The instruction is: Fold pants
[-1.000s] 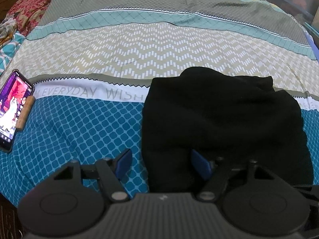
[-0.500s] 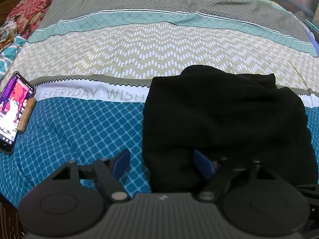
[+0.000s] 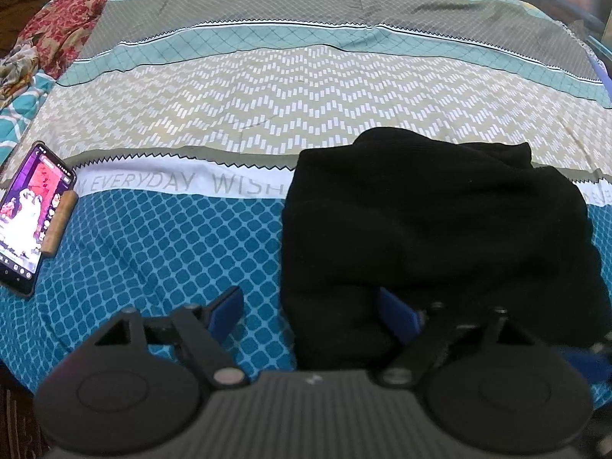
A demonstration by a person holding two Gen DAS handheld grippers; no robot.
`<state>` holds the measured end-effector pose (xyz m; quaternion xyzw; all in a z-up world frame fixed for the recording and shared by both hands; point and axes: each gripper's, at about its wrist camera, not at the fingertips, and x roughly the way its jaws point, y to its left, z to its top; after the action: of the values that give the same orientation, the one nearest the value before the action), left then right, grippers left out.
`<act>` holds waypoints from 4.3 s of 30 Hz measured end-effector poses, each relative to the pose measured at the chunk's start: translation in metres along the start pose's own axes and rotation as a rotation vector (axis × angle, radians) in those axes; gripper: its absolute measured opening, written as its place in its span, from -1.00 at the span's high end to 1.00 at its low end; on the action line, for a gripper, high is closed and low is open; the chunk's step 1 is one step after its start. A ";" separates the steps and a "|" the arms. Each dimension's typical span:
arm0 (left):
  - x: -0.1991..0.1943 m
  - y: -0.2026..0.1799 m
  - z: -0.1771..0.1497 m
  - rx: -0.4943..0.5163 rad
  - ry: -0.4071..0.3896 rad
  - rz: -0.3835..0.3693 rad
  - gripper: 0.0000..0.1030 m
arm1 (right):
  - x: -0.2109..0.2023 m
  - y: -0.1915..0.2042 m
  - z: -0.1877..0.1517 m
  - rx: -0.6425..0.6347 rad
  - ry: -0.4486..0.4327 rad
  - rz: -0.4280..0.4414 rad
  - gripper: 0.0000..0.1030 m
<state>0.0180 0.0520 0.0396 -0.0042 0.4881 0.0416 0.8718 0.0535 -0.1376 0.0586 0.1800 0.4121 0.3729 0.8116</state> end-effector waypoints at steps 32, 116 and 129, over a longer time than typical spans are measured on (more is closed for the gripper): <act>-0.011 -0.007 -0.006 0.029 -0.021 0.034 -0.57 | -0.013 -0.052 -0.012 0.172 -0.044 -0.047 -0.60; -0.040 0.027 -0.019 0.100 -0.076 0.085 -1.00 | -0.082 -0.090 0.009 0.210 -0.250 -0.297 -0.59; -0.035 0.036 -0.017 0.103 -0.066 0.111 -1.00 | -0.077 -0.097 0.013 0.201 -0.212 -0.280 -0.59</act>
<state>-0.0176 0.0848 0.0616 0.0689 0.4600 0.0649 0.8829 0.0792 -0.2588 0.0496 0.2391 0.3807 0.1923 0.8723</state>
